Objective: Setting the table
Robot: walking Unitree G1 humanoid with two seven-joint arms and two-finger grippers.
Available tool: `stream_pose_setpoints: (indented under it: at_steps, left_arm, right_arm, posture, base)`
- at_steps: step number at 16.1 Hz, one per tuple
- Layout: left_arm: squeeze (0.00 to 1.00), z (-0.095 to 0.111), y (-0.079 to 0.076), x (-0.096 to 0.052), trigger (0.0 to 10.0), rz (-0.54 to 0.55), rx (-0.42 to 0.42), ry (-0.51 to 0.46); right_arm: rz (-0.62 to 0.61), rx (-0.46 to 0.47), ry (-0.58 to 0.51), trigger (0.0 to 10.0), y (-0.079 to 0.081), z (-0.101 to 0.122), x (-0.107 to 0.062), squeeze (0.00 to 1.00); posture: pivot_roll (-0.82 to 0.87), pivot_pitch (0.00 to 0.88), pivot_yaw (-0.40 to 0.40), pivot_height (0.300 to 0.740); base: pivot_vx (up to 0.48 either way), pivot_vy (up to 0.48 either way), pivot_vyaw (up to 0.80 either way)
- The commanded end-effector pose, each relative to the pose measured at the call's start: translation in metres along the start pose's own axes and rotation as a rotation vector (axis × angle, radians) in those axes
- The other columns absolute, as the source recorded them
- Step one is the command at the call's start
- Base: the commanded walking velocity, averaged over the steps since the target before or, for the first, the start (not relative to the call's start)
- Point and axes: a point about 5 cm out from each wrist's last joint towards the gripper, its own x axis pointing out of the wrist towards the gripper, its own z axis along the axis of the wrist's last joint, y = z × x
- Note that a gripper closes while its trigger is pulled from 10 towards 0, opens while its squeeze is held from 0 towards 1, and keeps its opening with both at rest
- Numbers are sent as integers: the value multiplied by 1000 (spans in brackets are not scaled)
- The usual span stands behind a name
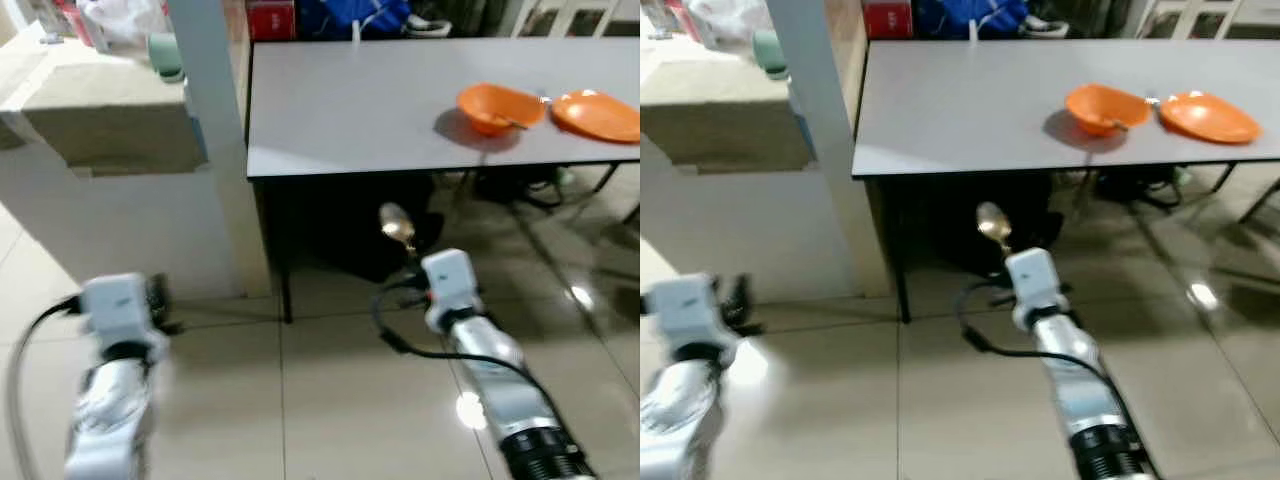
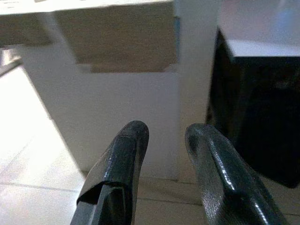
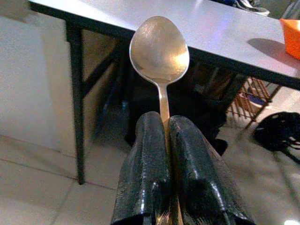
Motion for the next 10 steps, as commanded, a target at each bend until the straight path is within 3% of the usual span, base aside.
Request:
stream_pose_setpoints:
  at_steps: [1,9,10]
  left_arm:
    - [0,-5,9,-1,10000,27,28,31]
    - [0,-7,10,5,10000,53,35,38]
    - [0,-8,14,4,10000,73,44,37]
  right_arm:
    - [23,2,-42,10000,8,9,5,0]
    - [26,24,-48,10000,12,10,11,0]
    - [26,24,-50,10000,12,10,11,0]
  posture:
    - [-38,69,7,740]
    - [-27,43,7,740]
    - [-23,40,7,740]
  base:
    - [469,0,0]
    - [480,0,0]
    - [0,0,0]
